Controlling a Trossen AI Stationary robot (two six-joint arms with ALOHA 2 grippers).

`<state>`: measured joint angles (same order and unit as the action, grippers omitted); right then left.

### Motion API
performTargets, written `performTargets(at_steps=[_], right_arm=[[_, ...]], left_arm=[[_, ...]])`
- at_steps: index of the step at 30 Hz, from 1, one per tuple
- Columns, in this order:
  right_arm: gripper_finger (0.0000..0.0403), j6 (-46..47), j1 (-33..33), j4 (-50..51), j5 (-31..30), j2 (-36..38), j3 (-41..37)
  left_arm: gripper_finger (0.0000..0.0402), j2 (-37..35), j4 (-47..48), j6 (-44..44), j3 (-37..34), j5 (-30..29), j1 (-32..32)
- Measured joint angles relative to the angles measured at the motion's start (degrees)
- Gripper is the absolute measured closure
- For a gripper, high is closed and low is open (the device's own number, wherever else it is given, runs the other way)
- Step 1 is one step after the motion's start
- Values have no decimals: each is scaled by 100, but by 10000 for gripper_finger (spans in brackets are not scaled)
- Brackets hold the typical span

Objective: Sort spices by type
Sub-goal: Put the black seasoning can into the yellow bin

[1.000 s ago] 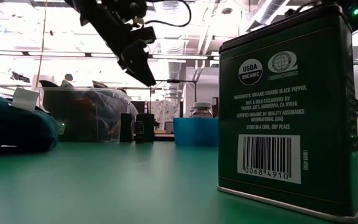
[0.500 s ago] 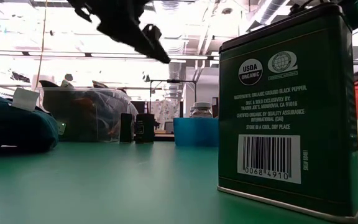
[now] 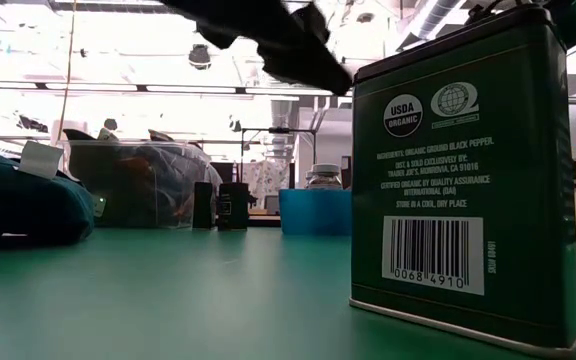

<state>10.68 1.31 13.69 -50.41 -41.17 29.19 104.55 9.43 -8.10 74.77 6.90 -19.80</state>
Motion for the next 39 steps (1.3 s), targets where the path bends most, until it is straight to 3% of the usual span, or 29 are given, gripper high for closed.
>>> performTargets(at_steps=[8,18,28,39], right_arm=[[88,-2,54,4,0,0,0],[88,-6,45,44,0,0,0],[88,37,47,88,4,-7,-2],[88,50,61,66,8,-7,-4]], left_arm=[[119,591,-186,-57,428,425,-60],[119,624,-669,-183,371,788,-122],[119,1310,-1549,-573,372,185,-322],[130,1371,-1504,-349,371,191,-256]])
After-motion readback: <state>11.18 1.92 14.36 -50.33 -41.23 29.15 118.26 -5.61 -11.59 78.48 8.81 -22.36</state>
